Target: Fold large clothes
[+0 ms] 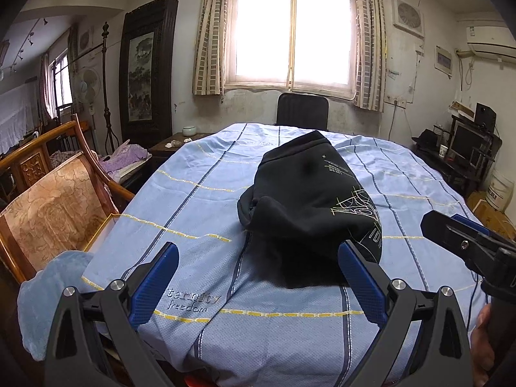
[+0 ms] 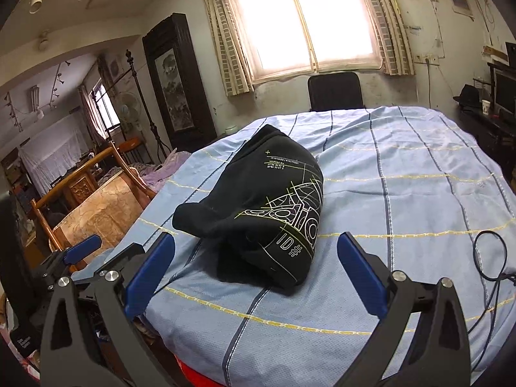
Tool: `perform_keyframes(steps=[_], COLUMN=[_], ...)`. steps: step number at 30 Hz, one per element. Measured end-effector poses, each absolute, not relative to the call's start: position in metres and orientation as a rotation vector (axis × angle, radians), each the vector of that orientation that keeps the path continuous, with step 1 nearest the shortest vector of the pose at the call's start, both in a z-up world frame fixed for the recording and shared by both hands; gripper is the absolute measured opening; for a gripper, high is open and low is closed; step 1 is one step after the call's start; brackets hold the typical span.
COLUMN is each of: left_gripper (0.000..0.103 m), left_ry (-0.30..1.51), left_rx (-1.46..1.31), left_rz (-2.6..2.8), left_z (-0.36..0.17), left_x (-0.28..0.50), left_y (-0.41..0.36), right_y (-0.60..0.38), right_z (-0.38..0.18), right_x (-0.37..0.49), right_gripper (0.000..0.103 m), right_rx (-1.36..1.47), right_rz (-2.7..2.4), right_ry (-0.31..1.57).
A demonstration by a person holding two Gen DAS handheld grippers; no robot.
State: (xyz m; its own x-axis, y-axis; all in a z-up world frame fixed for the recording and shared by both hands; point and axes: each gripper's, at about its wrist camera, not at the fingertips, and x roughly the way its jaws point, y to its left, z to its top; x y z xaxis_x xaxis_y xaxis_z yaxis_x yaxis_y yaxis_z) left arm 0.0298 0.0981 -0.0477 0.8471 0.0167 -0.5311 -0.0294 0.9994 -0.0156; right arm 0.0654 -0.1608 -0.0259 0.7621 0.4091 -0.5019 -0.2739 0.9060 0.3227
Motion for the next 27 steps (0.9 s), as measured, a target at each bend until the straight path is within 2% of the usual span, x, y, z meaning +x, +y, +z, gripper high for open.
perform_keyframes(steps=[27], left_gripper=[0.099], left_ry=[0.537], left_rx=[0.057], left_rz=[0.045], left_z=[-0.048], left_x=[0.026], left_y=[0.080], right_y=[-0.165], right_z=[-0.031], right_x=[0.066], right_gripper=[0.098], right_rx=[0.248], right_rz=[0.366], right_ry=[0.594])
